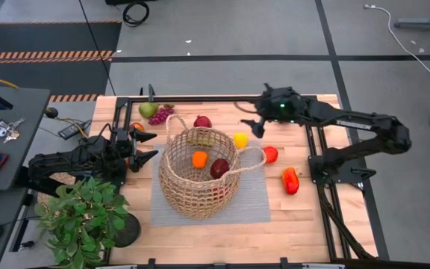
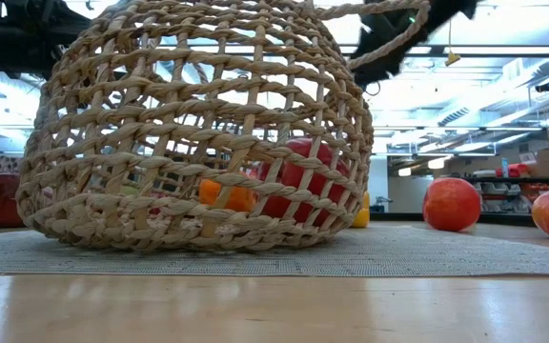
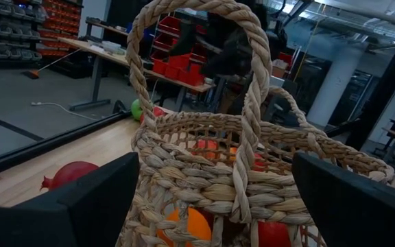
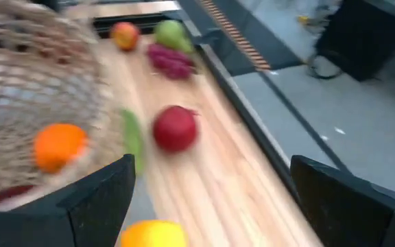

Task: Build produce basket
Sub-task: Put the yellow bell pepper into the brown woven basket

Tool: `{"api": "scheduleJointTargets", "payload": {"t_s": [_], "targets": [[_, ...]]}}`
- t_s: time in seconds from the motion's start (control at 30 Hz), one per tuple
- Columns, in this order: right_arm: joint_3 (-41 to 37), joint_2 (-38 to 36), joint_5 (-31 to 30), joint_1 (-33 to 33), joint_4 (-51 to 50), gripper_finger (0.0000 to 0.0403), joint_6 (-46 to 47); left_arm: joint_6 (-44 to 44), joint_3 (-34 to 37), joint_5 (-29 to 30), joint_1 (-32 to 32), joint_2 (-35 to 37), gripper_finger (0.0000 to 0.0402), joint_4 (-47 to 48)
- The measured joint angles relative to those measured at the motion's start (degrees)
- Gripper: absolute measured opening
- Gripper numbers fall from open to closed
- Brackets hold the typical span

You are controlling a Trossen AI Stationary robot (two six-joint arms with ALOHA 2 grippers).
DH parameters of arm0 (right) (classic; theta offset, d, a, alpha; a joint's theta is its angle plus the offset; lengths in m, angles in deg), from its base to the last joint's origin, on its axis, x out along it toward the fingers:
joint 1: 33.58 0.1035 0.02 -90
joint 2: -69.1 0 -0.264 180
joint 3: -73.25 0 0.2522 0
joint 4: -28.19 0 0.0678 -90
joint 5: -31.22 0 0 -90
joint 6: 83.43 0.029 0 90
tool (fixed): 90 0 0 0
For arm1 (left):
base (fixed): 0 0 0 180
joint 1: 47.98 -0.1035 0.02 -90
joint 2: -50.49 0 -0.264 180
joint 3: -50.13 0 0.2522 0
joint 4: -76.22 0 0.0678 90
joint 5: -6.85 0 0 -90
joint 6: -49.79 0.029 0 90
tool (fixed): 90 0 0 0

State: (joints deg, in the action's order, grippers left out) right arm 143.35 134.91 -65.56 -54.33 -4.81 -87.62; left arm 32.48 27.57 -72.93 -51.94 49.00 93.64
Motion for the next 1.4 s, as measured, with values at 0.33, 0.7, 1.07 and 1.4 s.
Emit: {"api": "scheduleJointTargets", "payload": {"t_s": [0.33,0.7,1.07,1.4], "targets": [[-17.94,-6.97,0.89,-7.41,7.36,0.0391,4.55,-0.02,0.0,0.0,0.0,0.0,0.0389,0.0],[-31.03,-1.72,9.88,-5.79,26.4,0.0399,6.21,-0.01,0.0,0.01,0.0,-0.01,0.0389,0.0],[-31.17,8.94,8.08,-0.36,39.42,0.04,4.5,0.01,0.0,0.02,-0.01,0.01,0.0389,0.0],[-31.12,20.35,6.33,0.04,45.69,0.04,4.22,-0.01,0.0,0.02,-0.01,-0.01,0.0389,0.0]]}}
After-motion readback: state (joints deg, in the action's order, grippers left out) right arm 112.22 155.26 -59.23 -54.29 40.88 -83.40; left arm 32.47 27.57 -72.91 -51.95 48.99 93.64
